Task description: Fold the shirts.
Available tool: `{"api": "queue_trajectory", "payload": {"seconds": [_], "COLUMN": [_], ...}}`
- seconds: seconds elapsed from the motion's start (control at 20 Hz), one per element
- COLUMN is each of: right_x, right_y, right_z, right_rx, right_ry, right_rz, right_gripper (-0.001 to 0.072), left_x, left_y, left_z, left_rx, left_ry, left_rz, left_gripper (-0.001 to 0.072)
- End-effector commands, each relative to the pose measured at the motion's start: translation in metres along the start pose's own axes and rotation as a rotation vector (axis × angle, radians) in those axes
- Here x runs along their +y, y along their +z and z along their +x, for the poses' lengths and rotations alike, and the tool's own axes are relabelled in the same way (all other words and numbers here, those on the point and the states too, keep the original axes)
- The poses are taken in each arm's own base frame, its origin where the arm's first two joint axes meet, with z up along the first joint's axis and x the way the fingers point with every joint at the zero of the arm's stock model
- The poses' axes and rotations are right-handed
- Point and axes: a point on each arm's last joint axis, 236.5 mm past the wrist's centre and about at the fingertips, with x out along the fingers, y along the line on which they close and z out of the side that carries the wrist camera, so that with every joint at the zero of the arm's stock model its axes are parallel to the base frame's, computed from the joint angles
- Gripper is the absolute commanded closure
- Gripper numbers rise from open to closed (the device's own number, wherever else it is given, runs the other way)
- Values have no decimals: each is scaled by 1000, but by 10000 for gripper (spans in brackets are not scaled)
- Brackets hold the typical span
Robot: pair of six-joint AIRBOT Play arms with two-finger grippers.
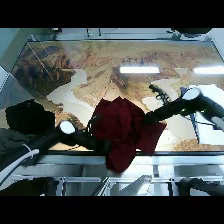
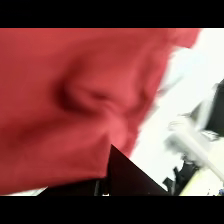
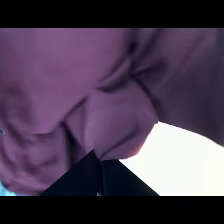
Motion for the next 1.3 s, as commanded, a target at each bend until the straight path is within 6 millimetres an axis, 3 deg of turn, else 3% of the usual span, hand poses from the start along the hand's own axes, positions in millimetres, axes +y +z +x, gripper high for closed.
{"api": "queue_trajectory", "payload": {"seconds": [0.0, 0.1, 0.15, 0.25, 0.3, 0.35, 0.45, 0.5, 0.6, 0.75, 0.9, 1.05, 1.2, 1.25], "right_x": [36, 63, 88, 162, 205, 243, 306, 324, 337, 313, 244, 155, 54, 18], "right_y": [25, 48, 59, 76, 79, 76, 59, 52, 50, 73, 116, 163, 198, 205], "right_z": [-72, -141, -178, -254, -291, -320, -365, -383, -404, -414, -383, -320, -231, -199], "right_rx": [-122, -304, -419, -698, -849, -972, -1174, -1249, -1332, -1348, -1200, -1003, -821, -768], "right_ry": [-22, -113, -145, -181, -215, -261, -336, -376, -435, -464, -382, -255, -149, -130], "right_rz": [-50, -112, -171, -327, -429, -527, -671, -714, -761, -725, -586, -414, -213, -140], "right_gripper": [694, 694, 694, 694, 694, 694, 694, 694, 694, 693, 693, 693, 693, 688], "left_x": [-64, -110, -132, -178, -202, -223, -259, -269, -275, -261, -225, -176, -88, -51], "left_y": [37, 64, 73, 78, 72, 61, 39, 33, 34, 60, 109, 167, 226, 240], "left_z": [-61, -147, -195, -296, -341, -374, -418, -431, -440, -437, -415, -366, -296, -274], "left_rx": [-63, -238, -353, -642, -775, -871, -997, -1032, -1027, -930, -798, -630, -463, -410], "left_ry": [-117, -165, -168, -124, -86, -49, 12, 35, 57, 54, 9, -50, -17, 20], "left_rz": [156, 263, 306, 451, 532, 601, 711, 744, 770, 750, 664, 563, 415, 367], "left_gripper": [690, 690, 689, 689, 688, 685, 683, 682, 682, 682, 680, 680, 670, 489]}}
